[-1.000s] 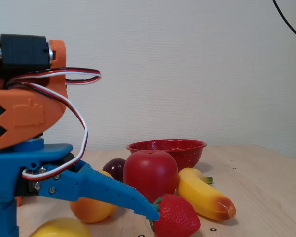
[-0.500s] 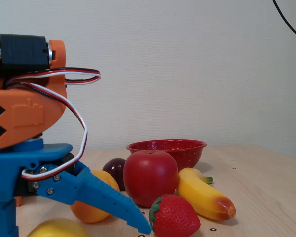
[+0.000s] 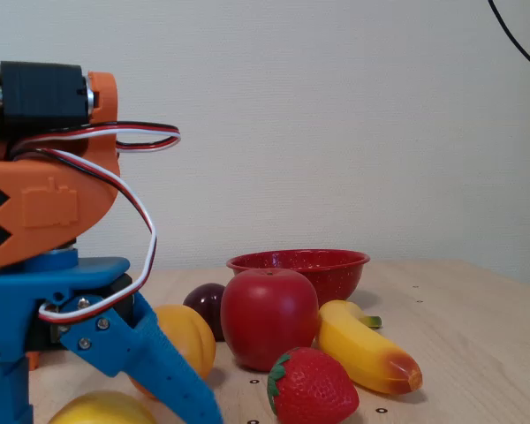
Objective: Put the lemon in the red bowl.
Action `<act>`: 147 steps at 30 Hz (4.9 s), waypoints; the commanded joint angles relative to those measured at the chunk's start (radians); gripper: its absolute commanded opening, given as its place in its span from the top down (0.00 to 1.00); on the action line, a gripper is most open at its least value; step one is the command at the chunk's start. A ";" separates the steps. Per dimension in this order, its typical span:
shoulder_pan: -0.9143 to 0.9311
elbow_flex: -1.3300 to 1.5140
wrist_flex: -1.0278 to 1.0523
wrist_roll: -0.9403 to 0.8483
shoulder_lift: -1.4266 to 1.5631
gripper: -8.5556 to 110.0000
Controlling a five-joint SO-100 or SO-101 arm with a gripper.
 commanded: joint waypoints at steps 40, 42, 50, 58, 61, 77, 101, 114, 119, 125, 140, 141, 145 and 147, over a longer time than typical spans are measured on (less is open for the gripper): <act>0.224 0.922 0.091 -0.322 1.289 0.93; 0.272 0.986 0.091 -0.350 1.368 0.93; 0.557 1.012 0.091 -0.620 1.474 0.93; 0.977 0.882 0.091 -1.005 1.451 0.93; 1.154 0.830 0.091 -1.141 1.442 0.93; 1.629 1.170 -0.499 -1.272 1.376 0.93; 1.667 1.468 -1.138 -1.092 1.100 0.58; 1.608 1.184 -0.867 -1.172 1.157 0.78; 1.546 1.126 -0.729 -1.166 1.239 0.93; 1.433 1.207 -0.606 -1.161 1.413 0.93; 1.135 1.856 -0.632 -1.058 2.075 0.93; 1.124 1.911 -0.644 -1.063 2.120 0.93; 1.081 2.120 -0.706 -1.098 2.275 0.93; 1.072 2.215 -0.735 -1.100 2.352 0.93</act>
